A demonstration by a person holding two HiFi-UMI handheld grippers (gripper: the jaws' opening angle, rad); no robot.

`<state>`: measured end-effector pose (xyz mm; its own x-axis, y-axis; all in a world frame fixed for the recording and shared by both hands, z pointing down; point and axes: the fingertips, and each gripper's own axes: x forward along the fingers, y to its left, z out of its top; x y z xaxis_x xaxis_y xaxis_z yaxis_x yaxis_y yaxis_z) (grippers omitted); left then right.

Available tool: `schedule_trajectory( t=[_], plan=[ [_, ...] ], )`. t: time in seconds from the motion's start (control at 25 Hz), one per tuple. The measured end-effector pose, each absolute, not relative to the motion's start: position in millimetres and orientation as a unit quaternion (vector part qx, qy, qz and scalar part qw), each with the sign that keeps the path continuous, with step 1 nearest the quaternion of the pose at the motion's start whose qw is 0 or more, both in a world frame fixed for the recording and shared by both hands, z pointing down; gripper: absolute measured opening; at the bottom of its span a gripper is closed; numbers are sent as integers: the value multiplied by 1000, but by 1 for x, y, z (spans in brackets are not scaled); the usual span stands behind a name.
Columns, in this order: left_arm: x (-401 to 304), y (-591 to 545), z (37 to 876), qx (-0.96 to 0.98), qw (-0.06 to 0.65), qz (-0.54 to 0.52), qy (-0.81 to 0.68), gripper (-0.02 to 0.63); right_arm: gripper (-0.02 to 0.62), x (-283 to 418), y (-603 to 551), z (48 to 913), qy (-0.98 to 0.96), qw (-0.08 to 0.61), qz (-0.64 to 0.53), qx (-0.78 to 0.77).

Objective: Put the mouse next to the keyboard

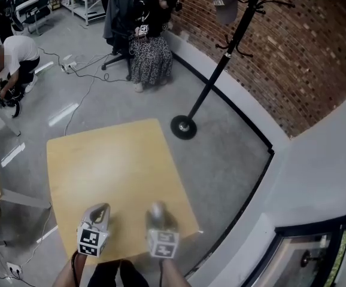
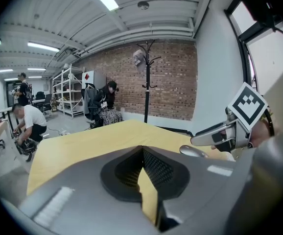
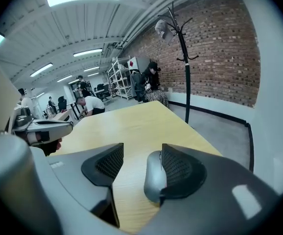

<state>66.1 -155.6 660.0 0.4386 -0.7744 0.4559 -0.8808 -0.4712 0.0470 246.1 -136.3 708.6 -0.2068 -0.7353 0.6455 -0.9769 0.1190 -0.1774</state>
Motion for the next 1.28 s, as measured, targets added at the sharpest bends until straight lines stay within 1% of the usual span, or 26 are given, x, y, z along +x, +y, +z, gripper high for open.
schedule_trajectory(
  t=[0.12, 0.2, 0.4, 0.44, 0.64, 1.28],
  plan=[
    [56, -154, 648, 833, 135, 184, -505, -2, 224, 235, -143, 683, -733, 190, 271, 594],
    [51, -152, 638, 831, 130, 178, -510, -2, 176, 228, -141, 674, -736, 188, 271, 591],
    [35, -147, 605, 827, 114, 165, -525, -2, 102, 207, -144, 635, -751, 173, 250, 586],
    [31, -145, 600, 826, 112, 163, -528, 0, 79, 203, -143, 630, -754, 173, 247, 584],
    [16, -132, 580, 818, 107, 157, -542, -1, 14, 183, -137, 607, -772, 169, 231, 567],
    [-43, -99, 505, 807, 73, 113, -575, -1, 14, 114, -115, 520, -816, 123, 172, 538]
  ],
)
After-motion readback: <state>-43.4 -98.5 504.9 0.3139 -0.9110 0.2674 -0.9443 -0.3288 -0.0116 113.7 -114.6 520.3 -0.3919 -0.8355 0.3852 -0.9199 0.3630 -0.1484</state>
